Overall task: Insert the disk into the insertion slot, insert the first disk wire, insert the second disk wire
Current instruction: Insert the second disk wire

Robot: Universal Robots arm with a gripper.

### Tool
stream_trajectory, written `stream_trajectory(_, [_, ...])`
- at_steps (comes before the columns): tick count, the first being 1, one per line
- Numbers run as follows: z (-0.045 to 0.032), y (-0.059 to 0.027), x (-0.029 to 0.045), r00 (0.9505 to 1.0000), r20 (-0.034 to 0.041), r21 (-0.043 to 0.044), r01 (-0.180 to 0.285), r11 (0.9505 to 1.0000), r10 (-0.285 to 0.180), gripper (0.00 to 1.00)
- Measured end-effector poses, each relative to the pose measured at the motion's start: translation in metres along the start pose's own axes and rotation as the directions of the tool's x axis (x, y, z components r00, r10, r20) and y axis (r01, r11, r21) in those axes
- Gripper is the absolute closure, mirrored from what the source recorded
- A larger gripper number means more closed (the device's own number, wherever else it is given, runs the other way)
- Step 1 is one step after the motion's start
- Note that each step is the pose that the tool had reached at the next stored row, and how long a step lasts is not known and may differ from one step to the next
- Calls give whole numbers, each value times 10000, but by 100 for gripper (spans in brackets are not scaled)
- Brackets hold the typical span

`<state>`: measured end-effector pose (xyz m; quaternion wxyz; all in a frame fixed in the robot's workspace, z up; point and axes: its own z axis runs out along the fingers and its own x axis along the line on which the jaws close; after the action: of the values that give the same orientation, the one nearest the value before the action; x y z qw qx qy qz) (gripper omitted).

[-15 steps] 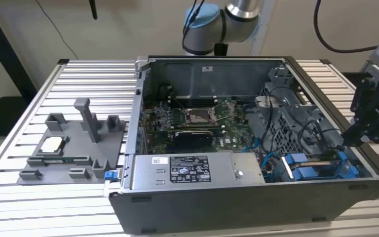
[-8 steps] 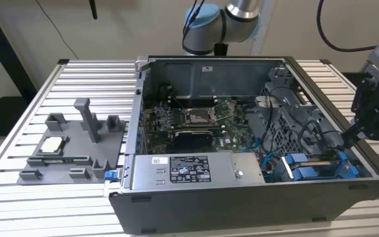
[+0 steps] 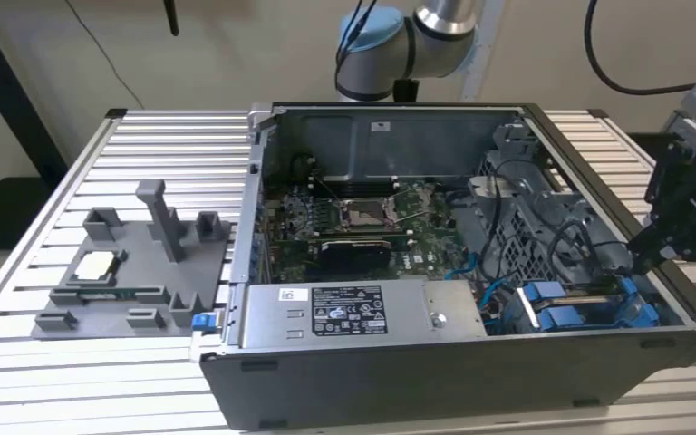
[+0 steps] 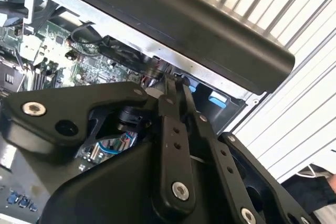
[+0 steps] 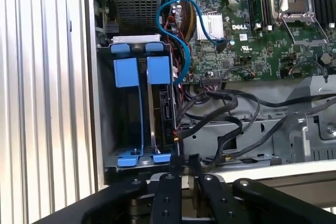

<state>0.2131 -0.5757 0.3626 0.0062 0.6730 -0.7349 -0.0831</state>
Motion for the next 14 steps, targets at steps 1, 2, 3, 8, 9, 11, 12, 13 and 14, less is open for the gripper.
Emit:
stream_trajectory(1, [-2,-2,9,10000,-4,-19,-4,10000,4,71])
stream_trajectory(2, [-3,-7,22,10000,-4,-57,-7,10000,7,71])
stream_trajectory(3, [-4,-11,33,10000,-6,-104,-14,9999,14,71])
stream_trajectory(8, [13,-16,51,9997,182,-144,-178,9997,181,64])
stream_trajectory(9, [15,-17,51,9993,309,-152,-222,9996,227,64])
stream_trajectory(11, [17,-17,51,9976,626,-177,-294,9994,305,64])
stream_trajectory(12, [18,-17,51,9961,813,-194,-321,9993,335,64])
stream_trajectory(13, [18,-17,51,9943,1000,-213,-341,9992,361,64])
stream_trajectory(14, [19,-17,52,9923,1180,-232,-353,9991,378,64])
